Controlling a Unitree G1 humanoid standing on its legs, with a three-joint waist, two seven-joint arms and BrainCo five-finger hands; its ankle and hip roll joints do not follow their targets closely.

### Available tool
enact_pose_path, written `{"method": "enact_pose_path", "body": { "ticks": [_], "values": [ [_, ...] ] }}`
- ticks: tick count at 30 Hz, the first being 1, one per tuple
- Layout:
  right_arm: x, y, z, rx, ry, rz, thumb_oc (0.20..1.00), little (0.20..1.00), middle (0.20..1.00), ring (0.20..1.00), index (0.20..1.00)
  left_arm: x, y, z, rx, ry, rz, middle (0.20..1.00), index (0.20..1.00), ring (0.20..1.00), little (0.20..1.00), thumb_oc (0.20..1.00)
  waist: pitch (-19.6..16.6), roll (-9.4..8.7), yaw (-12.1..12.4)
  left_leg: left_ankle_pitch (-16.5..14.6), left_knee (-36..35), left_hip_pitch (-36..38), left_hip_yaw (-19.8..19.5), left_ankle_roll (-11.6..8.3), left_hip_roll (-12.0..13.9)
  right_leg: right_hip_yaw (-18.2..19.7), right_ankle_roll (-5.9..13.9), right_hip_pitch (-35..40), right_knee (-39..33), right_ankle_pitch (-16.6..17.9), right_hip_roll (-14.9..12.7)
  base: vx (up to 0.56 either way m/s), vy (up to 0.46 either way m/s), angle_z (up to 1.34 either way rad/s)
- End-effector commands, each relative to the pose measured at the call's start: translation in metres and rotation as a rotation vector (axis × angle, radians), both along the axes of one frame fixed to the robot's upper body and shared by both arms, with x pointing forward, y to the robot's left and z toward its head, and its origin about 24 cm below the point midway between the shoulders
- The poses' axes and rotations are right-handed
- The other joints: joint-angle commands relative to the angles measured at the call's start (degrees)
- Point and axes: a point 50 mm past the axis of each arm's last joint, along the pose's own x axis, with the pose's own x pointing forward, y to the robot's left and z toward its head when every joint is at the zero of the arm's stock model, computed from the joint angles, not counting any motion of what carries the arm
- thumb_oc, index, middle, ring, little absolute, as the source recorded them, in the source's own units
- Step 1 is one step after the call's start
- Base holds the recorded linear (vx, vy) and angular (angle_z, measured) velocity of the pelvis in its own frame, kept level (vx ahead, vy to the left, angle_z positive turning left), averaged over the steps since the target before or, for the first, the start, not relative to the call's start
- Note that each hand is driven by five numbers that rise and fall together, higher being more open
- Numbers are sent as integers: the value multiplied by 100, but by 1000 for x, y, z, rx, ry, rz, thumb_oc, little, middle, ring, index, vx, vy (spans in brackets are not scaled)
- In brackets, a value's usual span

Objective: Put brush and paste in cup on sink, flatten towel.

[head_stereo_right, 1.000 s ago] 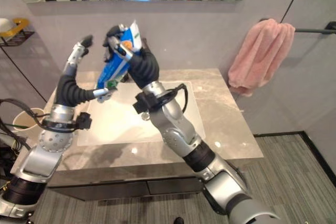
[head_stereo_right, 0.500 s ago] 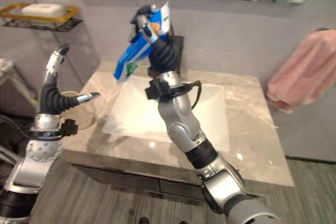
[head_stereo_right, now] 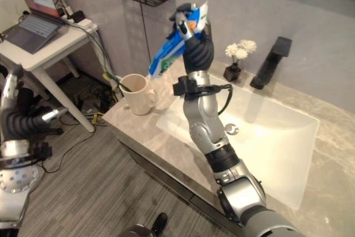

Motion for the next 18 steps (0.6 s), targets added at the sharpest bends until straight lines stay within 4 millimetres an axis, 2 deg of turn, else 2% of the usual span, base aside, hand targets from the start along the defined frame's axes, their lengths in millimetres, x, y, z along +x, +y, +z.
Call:
{"method": "enact_pose_path", "body": {
  "ticks": [1,3,7,11,18],
  "values": [
    [-13,0,43,13,-203,-26,200,200,200,200,200,-3,18,10,-6,-14,12,1000,1000,1000,1000,1000,-152,-253,136,-305,51,-73,187,-43,166,192,327,654,-6,-366,-411,39,36,6],
    [-4,-3,37,26,-153,-47,200,200,200,200,200,-15,53,-23,-251,72,124,1000,1000,1000,1000,1000,-119,-271,269,-312,51,-94,182,-22,138,171,333,637,-6,-373,-428,57,42,3],
    [-1,0,36,0,-142,-48,200,200,200,200,200,-21,67,-37,-280,142,173,1000,1000,1000,1000,1000,-105,-308,330,-326,51,-108,201,-11,142,191,344,619,-6,-375,-425,46,22,1],
    [-1,1,37,-21,-148,-66,200,200,200,200,200,-25,69,-46,-312,175,180,1000,1000,1000,1000,1000,-83,-366,368,-343,51,-118,204,2,125,210,353,612,-6,-388,-424,52,25,3],
    [-9,11,44,-89,-203,-60,200,200,200,200,200,-21,61,-59,-337,238,146,1000,1000,1000,1000,1000,-16,-450,343,-386,51,-105,256,34,123,267,355,582,-6,-395,-405,32,17,-1]
  ]
}}
